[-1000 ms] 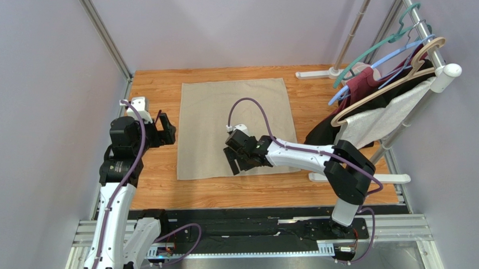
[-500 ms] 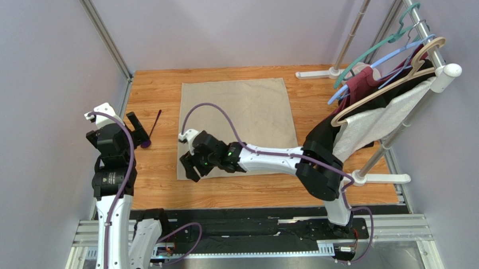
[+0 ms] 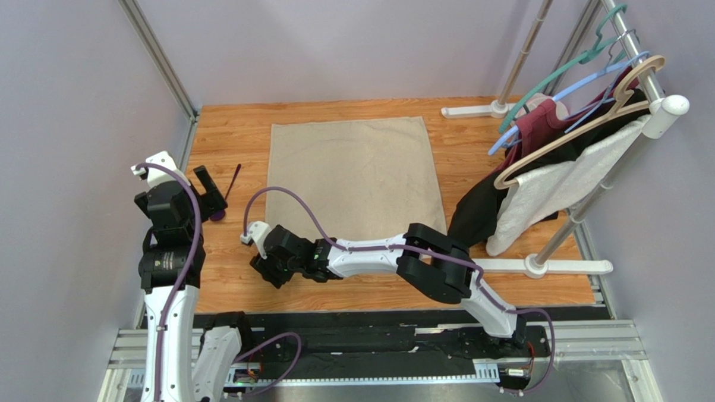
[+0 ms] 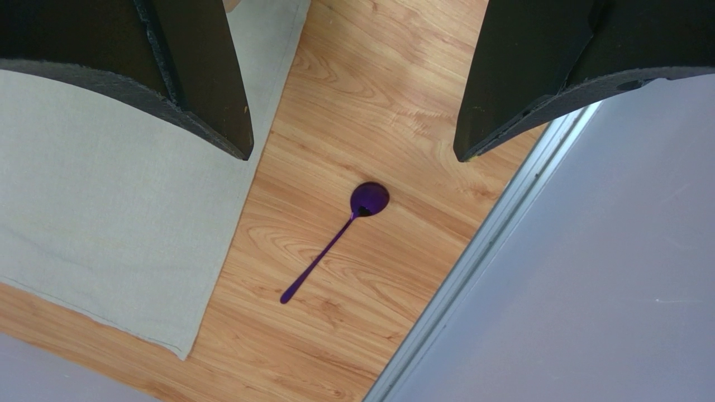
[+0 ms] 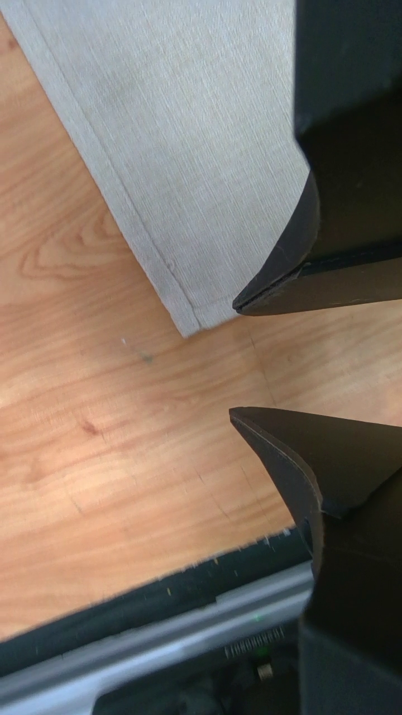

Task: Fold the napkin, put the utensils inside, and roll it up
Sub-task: Fold the napkin

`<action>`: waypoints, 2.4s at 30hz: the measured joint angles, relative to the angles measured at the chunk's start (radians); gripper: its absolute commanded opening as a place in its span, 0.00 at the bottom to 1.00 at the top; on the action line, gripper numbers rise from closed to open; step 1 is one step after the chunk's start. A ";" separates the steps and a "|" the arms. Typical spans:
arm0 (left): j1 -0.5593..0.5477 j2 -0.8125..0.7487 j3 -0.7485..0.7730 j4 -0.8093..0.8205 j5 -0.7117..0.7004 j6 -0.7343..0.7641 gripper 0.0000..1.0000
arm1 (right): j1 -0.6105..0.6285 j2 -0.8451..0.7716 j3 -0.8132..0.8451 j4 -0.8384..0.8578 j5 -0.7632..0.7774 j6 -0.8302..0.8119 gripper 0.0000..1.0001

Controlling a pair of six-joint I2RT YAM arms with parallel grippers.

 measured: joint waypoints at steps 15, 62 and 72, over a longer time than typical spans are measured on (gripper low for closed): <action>0.000 0.008 0.000 0.000 0.050 -0.003 0.99 | 0.003 0.074 0.065 0.060 0.060 -0.104 0.43; 0.001 0.006 0.000 -0.001 0.021 -0.002 0.99 | 0.096 0.098 0.174 -0.026 -0.070 0.053 0.00; 0.001 0.006 0.000 -0.001 0.018 -0.002 0.99 | -0.183 -0.080 -0.034 -0.060 -0.048 0.019 0.00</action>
